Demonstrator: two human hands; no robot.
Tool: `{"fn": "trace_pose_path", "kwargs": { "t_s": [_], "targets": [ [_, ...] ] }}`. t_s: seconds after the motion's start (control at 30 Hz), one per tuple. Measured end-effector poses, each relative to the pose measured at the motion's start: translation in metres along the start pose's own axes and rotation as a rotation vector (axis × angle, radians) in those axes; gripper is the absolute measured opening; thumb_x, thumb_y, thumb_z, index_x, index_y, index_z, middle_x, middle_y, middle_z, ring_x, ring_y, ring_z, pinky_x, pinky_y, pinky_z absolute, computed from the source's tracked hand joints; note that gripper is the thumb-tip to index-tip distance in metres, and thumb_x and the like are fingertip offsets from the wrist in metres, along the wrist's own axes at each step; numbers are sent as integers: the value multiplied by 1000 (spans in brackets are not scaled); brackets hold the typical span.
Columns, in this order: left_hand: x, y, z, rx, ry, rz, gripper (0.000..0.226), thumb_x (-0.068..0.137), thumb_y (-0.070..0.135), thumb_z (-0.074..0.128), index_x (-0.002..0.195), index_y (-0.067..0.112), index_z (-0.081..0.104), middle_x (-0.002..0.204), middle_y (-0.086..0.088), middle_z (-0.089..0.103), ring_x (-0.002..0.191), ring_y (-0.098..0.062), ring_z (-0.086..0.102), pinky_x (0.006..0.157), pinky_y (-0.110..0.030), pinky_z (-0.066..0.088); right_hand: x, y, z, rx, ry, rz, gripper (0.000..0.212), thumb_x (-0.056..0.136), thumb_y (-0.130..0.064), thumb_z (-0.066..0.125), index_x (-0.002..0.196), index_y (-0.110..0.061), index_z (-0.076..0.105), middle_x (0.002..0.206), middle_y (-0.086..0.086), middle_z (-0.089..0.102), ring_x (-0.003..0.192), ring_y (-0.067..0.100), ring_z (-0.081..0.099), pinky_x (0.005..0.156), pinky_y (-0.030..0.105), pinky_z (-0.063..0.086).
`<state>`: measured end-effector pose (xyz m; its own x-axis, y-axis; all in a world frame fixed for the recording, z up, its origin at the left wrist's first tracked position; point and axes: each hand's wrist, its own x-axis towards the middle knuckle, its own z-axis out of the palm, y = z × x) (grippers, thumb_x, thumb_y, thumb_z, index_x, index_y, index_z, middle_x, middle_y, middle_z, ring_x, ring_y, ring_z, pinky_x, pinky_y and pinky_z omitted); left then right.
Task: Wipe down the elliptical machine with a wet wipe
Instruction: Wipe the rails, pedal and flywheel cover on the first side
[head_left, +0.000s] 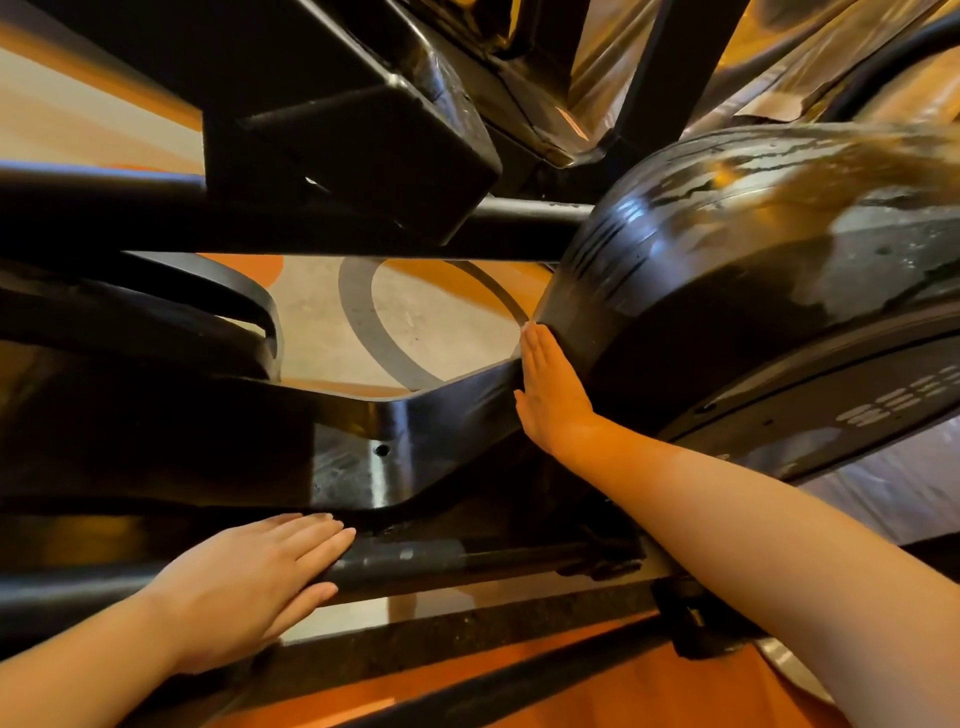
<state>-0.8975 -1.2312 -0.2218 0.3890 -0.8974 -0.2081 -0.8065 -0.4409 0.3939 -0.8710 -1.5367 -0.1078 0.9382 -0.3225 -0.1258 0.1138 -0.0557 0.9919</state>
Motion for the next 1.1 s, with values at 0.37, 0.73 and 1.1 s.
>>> {"fn": "trace_pose_path", "kwargs": {
  "t_s": [0.37, 0.73, 1.1],
  "targets": [
    [4, -1, 5, 13, 41, 19, 121, 45, 74, -39, 155, 41, -1, 163, 19, 7, 148, 1, 4, 108, -19, -9, -17, 47, -29, -53, 99, 19, 76, 103, -52, 7, 152, 5, -2, 161, 23, -4, 149, 37, -5, 119, 45, -6],
    [2, 0, 1, 0, 58, 7, 116, 49, 75, -28, 156, 41, 3, 163, 18, 10, 149, 0, 9, 106, -17, -5, -42, 107, -30, 222, 285, 182, 88, 99, -60, 20, 150, 9, -1, 160, 24, 5, 149, 36, 5, 120, 44, 1],
    [3, -2, 8, 61, 81, 21, 134, 39, 76, -45, 156, 37, 4, 165, 13, 5, 150, -4, 3, 108, -21, -8, -57, 127, -36, 395, 303, -58, 65, 99, -50, 34, 143, -2, 41, 146, 14, 42, 135, 29, 35, 113, 40, 25]
  ]
}}
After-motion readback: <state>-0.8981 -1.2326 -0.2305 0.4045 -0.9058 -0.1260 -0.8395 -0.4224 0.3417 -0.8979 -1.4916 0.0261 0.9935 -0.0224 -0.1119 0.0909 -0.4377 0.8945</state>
